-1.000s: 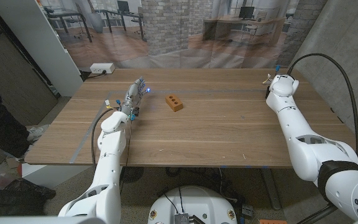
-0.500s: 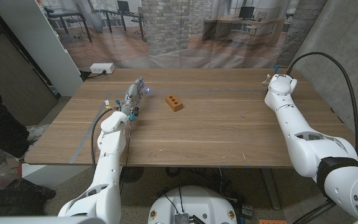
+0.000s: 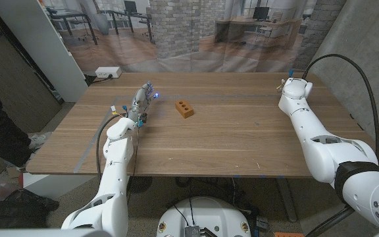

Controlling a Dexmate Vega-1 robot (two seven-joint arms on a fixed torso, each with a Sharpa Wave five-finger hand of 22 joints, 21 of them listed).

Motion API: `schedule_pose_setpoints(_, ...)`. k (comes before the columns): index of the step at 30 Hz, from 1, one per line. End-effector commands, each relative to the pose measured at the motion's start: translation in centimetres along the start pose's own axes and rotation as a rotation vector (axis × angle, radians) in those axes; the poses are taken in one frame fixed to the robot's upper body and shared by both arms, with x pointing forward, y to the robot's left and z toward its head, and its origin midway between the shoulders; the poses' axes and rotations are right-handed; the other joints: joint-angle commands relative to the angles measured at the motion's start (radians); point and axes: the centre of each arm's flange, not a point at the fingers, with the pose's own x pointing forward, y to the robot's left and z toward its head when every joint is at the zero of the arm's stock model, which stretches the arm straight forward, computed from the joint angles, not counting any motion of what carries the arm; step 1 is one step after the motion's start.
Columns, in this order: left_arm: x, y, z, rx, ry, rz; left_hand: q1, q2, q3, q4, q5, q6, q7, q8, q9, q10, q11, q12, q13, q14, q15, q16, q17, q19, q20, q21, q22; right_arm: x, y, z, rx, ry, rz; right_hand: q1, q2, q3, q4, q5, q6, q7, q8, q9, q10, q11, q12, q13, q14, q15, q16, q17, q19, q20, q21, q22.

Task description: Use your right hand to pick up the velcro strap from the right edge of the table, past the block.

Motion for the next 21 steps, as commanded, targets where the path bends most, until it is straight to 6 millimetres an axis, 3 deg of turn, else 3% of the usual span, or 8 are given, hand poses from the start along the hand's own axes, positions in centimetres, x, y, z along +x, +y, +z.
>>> schedule_pose_setpoints(1, 0.24, 0.06, 0.09, 0.003, -0.001, -0.004, 0.004, -0.009, 0.001, -0.006, 0.005, -0.012, 0.002, 0.003, 0.004, -0.01, -0.001, 0.003, 0.004, -0.026, 0.003, 0.0, 0.003, -0.038, 0.004, -0.004, 0.003, 0.28, 0.15, 0.12, -0.01, 0.017, 0.018, 0.006, -0.003, -0.006, -0.001, 0.008, 0.017, -0.001, 0.006, 0.002, 0.018, -0.003, 0.005, 0.003, 0.014, -0.002, 0.005, 0.004, 0.014, -0.004, -0.002, 0.001)
schedule_pose_setpoints(14, 0.43, 0.03, 0.21, 0.006, -0.003, -0.008, 0.003, -0.011, 0.0, -0.008, 0.005, -0.012, 0.003, 0.003, 0.004, -0.01, -0.001, 0.004, 0.004, -0.027, 0.004, 0.0, 0.004, -0.037, 0.004, -0.007, 0.004, 0.43, 0.41, -0.01, -0.012, 0.023, 0.029, 0.005, 0.007, -0.014, 0.001, 0.014, 0.153, -0.008, 0.03, 0.002, 0.145, 0.002, 0.025, 0.005, 0.126, -0.02, 0.018, 0.006, 0.052, -0.011, 0.0, 0.002)
schedule_pose_setpoints(21, 0.3, 0.1, 0.16, 0.002, -0.005, -0.006, 0.002, -0.011, -0.001, -0.008, 0.005, -0.011, 0.004, 0.004, 0.004, -0.01, 0.0, 0.004, 0.004, -0.027, 0.004, 0.0, 0.004, -0.036, 0.004, -0.009, 0.004, 0.38, 0.41, 0.22, -0.027, 0.021, 0.02, 0.024, 0.015, -0.011, -0.009, 0.019, 0.224, -0.019, 0.04, 0.002, 0.214, 0.0, 0.036, 0.007, 0.193, -0.037, 0.024, 0.006, 0.08, -0.018, 0.002, 0.003)
